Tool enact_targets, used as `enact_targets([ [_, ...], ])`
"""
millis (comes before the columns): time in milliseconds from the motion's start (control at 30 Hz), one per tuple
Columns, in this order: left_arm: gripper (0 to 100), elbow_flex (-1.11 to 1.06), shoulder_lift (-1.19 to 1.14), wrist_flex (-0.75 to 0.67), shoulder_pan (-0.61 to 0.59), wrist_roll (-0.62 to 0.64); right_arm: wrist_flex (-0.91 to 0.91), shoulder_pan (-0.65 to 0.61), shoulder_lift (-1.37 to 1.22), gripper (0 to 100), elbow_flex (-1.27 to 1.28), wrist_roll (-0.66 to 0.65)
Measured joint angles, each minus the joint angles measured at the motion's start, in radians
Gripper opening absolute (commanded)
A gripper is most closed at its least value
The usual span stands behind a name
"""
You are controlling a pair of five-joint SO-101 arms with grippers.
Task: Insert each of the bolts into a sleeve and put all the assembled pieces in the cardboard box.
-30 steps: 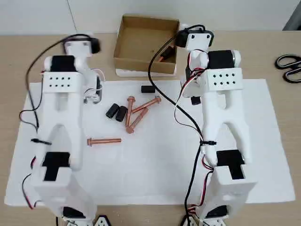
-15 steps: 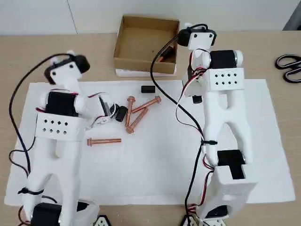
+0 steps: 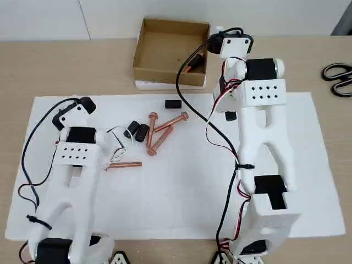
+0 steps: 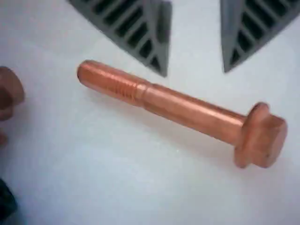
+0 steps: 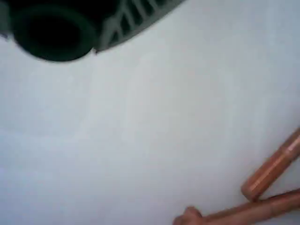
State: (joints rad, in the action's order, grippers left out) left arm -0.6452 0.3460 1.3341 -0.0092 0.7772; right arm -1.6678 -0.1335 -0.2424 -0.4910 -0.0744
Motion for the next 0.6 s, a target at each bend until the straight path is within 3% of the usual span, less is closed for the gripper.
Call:
enact_targets([
  [133, 26, 0.0, 0.0, 0.012, 0.002, 0.005, 0.0, 0.0, 0.0, 0.4, 0.0, 0.0],
  [367, 26, -0.037, 0.0, 0.014, 0.002, 0.077, 0.0, 0.0, 0.0, 0.4, 0.0, 0.0],
  [600, 26, -0.127, 0.0, -0.083, 0.0, 0.087, 0.0, 0.0, 0.0, 0.4, 0.0, 0.0],
])
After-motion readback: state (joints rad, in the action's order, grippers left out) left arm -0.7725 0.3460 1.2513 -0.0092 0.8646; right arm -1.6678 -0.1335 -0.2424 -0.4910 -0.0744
